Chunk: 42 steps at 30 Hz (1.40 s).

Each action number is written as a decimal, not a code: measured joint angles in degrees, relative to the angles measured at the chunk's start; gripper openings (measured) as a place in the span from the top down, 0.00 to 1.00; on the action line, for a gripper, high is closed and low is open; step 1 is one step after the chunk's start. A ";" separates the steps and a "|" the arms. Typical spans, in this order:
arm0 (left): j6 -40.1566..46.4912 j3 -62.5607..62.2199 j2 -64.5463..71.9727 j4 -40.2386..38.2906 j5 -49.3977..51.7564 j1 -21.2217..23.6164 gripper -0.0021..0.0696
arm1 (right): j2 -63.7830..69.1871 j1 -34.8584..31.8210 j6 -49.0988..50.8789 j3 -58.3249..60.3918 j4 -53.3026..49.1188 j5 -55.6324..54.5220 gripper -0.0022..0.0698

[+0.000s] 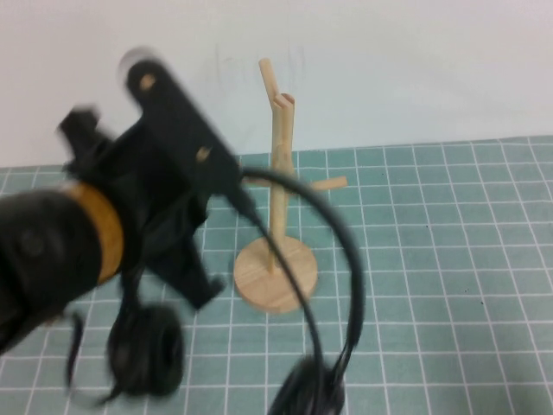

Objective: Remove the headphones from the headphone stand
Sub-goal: Place the headphones on the table

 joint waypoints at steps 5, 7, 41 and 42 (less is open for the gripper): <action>-4.42 0.00 -1.72 -9.29 21.40 -3.85 0.91 | 0.00 0.00 0.00 0.00 0.00 0.00 0.98; -5.00 1.20 -1.72 -11.66 24.14 -3.88 0.91 | 0.00 0.00 0.00 0.00 0.00 0.00 0.98; -0.15 10.19 32.55 -19.22 -5.62 28.94 0.91 | 0.00 0.00 0.00 0.00 -0.10 0.00 0.98; -0.15 10.19 32.66 -19.12 -6.60 30.12 0.91 | 0.00 0.00 0.00 0.00 -0.10 0.00 0.98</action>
